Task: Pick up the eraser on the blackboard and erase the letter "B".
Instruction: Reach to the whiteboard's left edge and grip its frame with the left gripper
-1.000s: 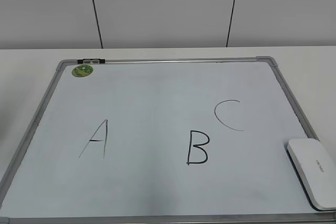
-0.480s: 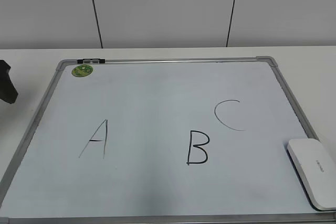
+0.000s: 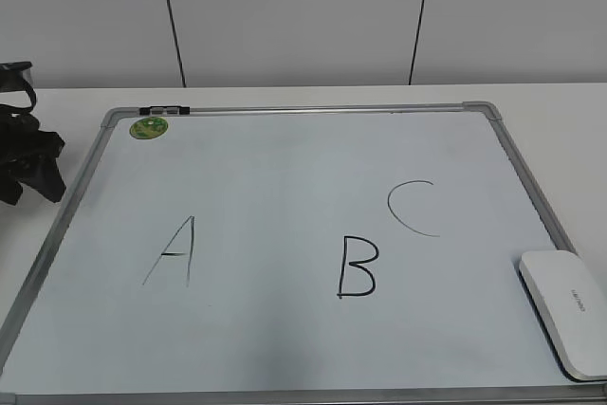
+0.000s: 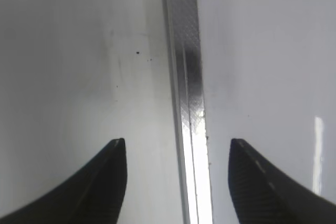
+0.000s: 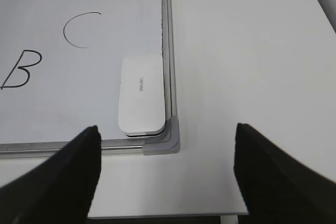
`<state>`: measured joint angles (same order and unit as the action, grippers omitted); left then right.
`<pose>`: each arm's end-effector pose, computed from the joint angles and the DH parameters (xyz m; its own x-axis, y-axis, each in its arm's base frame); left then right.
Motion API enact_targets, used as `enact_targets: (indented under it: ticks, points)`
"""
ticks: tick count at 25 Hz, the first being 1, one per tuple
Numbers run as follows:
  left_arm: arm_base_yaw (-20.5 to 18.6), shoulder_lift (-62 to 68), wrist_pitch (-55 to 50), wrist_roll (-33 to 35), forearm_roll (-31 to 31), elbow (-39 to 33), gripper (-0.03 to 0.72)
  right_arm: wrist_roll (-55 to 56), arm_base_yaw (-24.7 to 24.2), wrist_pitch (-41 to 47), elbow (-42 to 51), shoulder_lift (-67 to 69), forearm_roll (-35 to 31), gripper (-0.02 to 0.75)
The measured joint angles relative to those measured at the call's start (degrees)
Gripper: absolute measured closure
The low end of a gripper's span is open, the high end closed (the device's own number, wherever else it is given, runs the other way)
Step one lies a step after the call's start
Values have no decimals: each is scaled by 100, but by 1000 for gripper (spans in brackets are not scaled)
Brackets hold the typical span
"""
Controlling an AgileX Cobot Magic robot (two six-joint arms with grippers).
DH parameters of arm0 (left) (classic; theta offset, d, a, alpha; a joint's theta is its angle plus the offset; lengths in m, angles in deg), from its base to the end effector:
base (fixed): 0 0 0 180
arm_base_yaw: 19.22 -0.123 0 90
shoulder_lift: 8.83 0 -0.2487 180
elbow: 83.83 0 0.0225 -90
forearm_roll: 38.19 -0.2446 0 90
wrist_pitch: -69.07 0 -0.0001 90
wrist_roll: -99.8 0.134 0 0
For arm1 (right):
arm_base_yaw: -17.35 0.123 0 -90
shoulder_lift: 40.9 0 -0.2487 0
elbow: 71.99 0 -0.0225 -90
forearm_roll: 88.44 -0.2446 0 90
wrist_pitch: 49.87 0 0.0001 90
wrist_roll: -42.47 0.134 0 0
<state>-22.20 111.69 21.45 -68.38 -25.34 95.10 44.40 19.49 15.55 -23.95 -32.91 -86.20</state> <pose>0.3734 -0.0026 0.0987 -0.9781 0.0021 -0.2080 0.0341 0.9881 -0.1500 0.0583 -0.0026 0.2430 -0.5212 -0.0021 -0.8534 0.0021 1.0000 -0.0037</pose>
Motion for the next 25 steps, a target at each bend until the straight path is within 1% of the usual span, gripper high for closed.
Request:
enact_targets:
  ticks: [4, 10, 25]
  points:
    - [0, 346, 10, 93, 49, 195, 249, 0, 0, 0, 0, 0, 0, 151]
    - [0, 657, 35, 152, 72, 395, 309, 0, 0, -12, 0, 0, 0, 151]
    - [0, 887, 197, 184, 86, 444, 320, 0, 0, -12, 0, 0, 0, 151]
